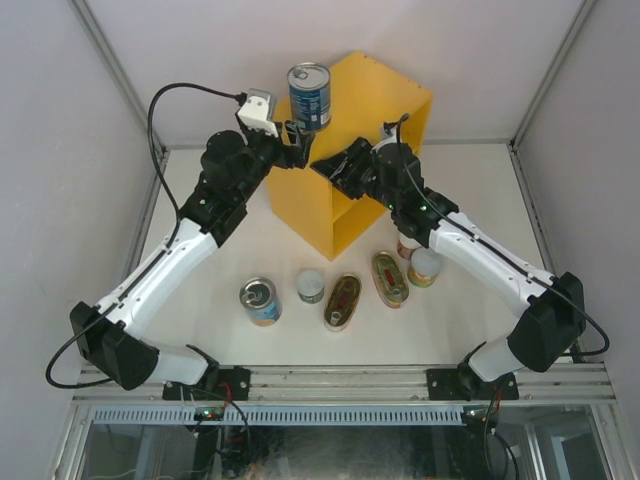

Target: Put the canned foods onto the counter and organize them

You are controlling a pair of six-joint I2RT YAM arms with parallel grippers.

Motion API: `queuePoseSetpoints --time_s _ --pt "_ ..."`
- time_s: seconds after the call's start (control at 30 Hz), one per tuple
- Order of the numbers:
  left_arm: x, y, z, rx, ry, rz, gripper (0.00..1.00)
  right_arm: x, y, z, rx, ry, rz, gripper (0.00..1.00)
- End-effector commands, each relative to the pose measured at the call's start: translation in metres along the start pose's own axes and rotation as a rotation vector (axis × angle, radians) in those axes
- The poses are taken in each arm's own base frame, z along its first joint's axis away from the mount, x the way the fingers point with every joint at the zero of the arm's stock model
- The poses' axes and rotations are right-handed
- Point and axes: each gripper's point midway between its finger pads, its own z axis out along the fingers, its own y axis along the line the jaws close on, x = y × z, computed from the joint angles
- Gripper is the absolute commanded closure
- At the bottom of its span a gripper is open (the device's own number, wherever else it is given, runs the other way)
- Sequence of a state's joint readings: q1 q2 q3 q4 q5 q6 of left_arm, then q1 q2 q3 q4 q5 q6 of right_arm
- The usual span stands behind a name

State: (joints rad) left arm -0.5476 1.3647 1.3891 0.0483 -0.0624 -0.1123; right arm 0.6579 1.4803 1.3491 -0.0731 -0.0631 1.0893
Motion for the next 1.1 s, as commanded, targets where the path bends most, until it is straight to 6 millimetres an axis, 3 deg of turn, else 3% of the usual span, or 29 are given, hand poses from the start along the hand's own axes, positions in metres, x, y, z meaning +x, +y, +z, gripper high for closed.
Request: queuePoseSetpoints --time_s 0.0,0.27,0.87,0.9,1.07 --pt "-0.028 0.010 -0.014 -0.041 -0.085 0.014 0.22 0.044 0.059 -0.023 -0.196 0.127 -0.073 1.00" --pt "-0.033 0.014 -0.020 -0.037 -0.102 0.010 0.20 0.064 0.061 -0.036 -0.194 0.146 -0.080 1.00" --pt "-0.022 0.001 -0.021 0.060 -0.076 0.022 0.21 0.071 0.062 -0.074 -0.192 0.137 -0.080 1.00" --pt "-0.021 0.001 -0.022 0.059 -0.076 0.026 0.21 0.074 0.055 -0.074 -0.174 0.143 -0.081 1.00" --pt "-0.017 0.000 -0.019 0.073 -0.067 0.046 0.30 0.076 0.049 -0.078 -0.156 0.147 -0.077 1.00"
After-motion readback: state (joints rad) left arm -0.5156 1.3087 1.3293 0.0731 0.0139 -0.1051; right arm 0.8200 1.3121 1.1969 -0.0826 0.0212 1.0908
